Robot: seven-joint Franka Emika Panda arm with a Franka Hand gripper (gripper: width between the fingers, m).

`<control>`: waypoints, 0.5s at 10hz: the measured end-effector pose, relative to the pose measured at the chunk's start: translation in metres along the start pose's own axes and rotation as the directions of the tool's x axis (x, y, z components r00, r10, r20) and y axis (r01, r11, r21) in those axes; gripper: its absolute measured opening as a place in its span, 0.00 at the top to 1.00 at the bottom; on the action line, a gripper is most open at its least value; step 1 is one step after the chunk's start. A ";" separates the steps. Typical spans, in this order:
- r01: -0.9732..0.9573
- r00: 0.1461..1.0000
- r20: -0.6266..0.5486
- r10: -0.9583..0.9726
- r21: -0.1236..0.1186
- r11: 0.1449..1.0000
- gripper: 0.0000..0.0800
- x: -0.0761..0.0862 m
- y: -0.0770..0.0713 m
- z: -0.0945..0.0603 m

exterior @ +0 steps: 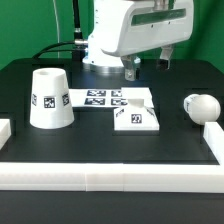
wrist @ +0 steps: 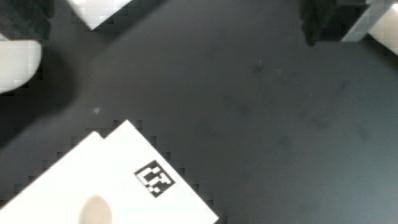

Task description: Assemble lamp

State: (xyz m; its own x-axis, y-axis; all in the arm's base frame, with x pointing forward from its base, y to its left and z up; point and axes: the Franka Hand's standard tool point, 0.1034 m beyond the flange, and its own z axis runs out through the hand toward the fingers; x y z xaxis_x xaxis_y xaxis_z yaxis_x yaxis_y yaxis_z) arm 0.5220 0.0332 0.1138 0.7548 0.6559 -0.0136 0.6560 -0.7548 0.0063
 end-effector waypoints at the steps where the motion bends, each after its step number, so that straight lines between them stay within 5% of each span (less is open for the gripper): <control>1: -0.060 0.998 0.000 0.060 0.001 0.998 0.12 0.000 0.000 0.000; 3: -0.174 0.985 0.000 0.174 0.005 0.985 0.12 -0.001 -0.001 0.001; 5: -0.385 0.923 0.015 0.385 0.021 0.923 0.12 -0.018 0.001 0.007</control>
Offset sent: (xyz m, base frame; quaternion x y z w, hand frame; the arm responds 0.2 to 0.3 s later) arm -0.0317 -0.0394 -0.0105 0.0395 -0.0094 0.2519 0.9669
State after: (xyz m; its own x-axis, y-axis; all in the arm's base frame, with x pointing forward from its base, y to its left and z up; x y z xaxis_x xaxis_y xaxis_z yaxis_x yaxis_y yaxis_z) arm 0.5086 0.0204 0.1069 0.9489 0.3146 -0.0255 0.3144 -0.9492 -0.0101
